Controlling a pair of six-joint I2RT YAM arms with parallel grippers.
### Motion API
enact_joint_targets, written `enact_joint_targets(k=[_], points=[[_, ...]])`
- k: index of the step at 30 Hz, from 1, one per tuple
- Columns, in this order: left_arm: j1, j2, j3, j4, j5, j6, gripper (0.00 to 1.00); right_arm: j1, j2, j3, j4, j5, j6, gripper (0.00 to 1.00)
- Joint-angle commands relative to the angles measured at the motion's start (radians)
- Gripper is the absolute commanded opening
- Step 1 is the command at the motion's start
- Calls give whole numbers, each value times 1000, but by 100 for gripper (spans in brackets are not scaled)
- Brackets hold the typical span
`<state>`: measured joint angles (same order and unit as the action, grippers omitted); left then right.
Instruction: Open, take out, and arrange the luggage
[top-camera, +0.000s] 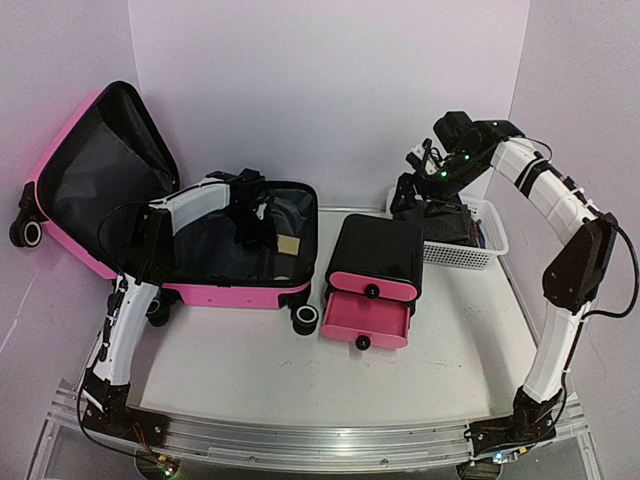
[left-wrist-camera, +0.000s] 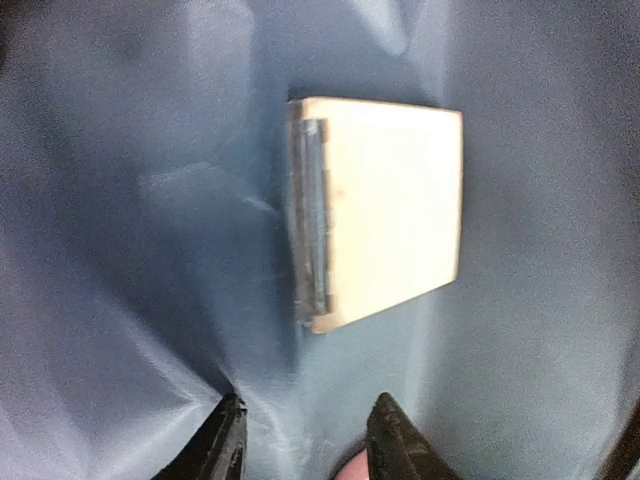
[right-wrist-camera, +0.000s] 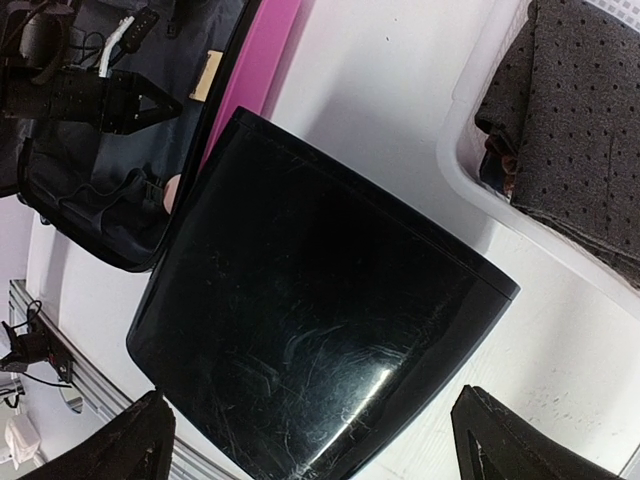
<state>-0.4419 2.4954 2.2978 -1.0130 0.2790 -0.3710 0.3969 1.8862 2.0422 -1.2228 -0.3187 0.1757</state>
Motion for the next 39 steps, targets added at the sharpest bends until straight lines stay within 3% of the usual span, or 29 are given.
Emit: enact_joint_targets(k=[1, 4, 9, 17, 32, 39], points=[[5, -76, 59, 49, 49, 23, 47, -4, -13, 10, 18, -18, 19, 98], [0, -87, 58, 66, 1, 43, 63, -5, -19, -16, 24, -14, 22, 98], [-42, -53, 97, 93, -208, 77, 82, -5, -11, 11, 22, -29, 21, 98], [-74, 39, 200, 111, -353, 115, 99, -5, -22, 3, 11, -39, 9, 98], [-116, 163, 264, 156, -375, 211, 100, -5, -58, -36, -3, -1, -34, 98], [-136, 178, 211, 152, -427, 268, 99, -5, -45, -24, -8, 2, -39, 98]])
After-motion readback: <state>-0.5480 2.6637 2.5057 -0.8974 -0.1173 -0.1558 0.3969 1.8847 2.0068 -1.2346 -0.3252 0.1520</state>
